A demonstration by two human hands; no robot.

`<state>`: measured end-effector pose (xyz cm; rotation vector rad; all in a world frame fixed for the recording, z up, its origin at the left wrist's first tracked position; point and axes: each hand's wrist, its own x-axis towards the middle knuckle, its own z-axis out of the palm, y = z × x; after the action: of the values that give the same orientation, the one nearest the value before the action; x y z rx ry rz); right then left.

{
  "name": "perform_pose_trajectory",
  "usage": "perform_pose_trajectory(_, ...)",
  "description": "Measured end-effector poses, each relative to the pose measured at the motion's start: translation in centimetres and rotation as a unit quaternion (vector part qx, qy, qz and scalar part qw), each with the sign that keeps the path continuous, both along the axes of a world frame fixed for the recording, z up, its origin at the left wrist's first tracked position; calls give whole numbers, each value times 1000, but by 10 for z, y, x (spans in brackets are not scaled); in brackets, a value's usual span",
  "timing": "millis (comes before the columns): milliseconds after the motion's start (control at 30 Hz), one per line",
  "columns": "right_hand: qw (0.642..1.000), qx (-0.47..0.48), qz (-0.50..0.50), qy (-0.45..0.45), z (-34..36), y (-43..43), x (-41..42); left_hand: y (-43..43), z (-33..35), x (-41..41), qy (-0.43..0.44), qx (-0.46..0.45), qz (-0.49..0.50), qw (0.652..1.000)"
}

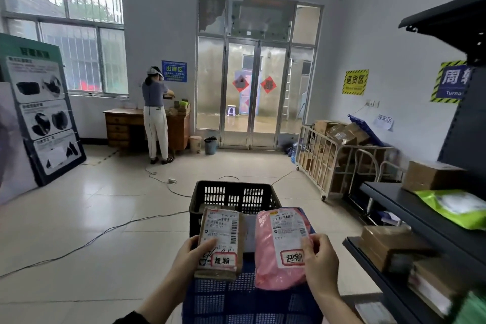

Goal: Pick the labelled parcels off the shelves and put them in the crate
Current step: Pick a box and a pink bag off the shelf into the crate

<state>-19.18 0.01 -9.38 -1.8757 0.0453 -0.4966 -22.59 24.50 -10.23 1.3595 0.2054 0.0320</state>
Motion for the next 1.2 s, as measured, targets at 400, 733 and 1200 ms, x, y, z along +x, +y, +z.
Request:
perform_pose_trajectory(400,1000,-13,3,12,-15,26,199,30,-35,202,36,-8,13,999)
perform_pose_trajectory(733,998,-29,37,38,-35,16,376,25,-62,366,60,-55,27,996)
perform_pose_trajectory(1200,994,-68,43,81,-82,28,529,41,-115,504,127,-48,49,989)
